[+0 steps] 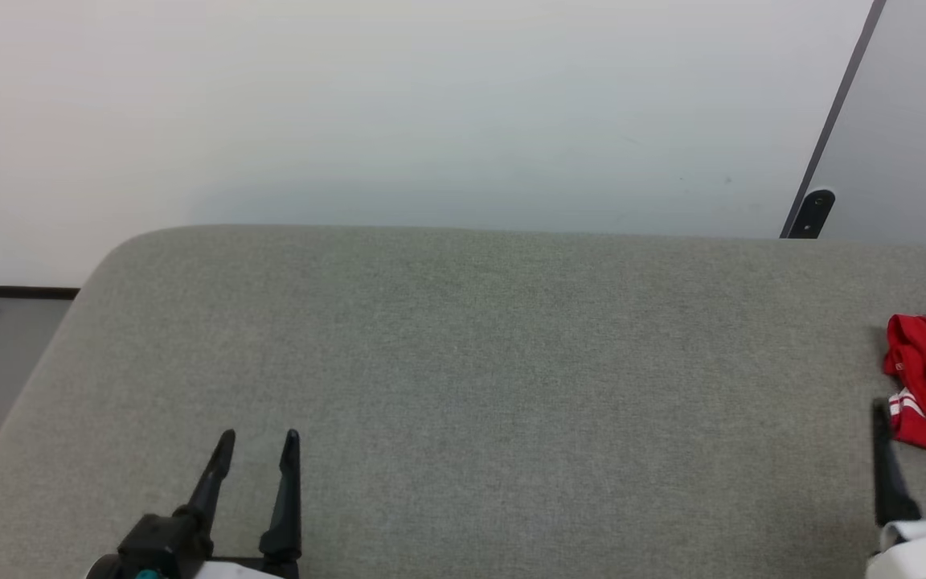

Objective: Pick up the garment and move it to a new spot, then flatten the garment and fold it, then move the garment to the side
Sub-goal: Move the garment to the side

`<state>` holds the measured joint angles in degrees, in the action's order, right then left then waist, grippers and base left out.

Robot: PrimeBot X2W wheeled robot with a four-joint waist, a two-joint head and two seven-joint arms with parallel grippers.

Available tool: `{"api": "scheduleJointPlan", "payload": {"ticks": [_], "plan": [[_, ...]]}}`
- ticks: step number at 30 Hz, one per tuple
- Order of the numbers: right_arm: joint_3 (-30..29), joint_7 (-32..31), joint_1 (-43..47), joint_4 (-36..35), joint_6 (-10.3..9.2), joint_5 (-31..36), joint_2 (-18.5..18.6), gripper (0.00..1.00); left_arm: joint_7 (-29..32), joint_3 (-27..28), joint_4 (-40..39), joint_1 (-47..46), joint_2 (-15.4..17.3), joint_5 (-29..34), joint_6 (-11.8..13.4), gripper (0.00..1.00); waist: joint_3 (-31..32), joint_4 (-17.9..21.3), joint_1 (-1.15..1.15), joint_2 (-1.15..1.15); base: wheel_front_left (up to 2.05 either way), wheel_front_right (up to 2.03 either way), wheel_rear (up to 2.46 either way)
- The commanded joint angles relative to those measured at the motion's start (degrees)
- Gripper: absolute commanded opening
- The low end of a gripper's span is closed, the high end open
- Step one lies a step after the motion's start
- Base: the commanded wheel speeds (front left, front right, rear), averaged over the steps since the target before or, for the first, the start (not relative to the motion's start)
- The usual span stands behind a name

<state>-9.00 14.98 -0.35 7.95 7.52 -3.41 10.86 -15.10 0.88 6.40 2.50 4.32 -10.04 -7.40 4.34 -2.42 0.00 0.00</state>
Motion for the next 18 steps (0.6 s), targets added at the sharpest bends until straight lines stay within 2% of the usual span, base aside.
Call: {"api": "scheduleJointPlan", "payload": {"ticks": [1, 8, 18], "plan": [[0.68, 0.25, 1.15, -0.6, -0.07, 0.11, -0.59, 1.0, 0.02, 0.01, 0.37, 0.0, 0.48, 0.18, -0.12, 1.0, 0.11, 0.12, 0.0, 0.0, 0.0, 0.0, 0.0], [3.44, 0.25, 2.52, -2.04, -0.07, 0.15, -2.61, 1.0, 0.02, -0.6, 0.93, 0.72, 0.84, -0.03, -0.12, 1.0, 0.47, 0.68, 0.0, 0.0, 0.0, 0.0, 0.0], [6.05, 0.25, 1.34, -2.37, -0.07, 0.03, -3.33, 1.0, 0.01, -1.08, 1.67, 1.39, 2.3, -2.07, -0.12, 1.0, 0.59, 0.76, 0.0, 0.0, 0.0, 0.0, 0.0]]}}
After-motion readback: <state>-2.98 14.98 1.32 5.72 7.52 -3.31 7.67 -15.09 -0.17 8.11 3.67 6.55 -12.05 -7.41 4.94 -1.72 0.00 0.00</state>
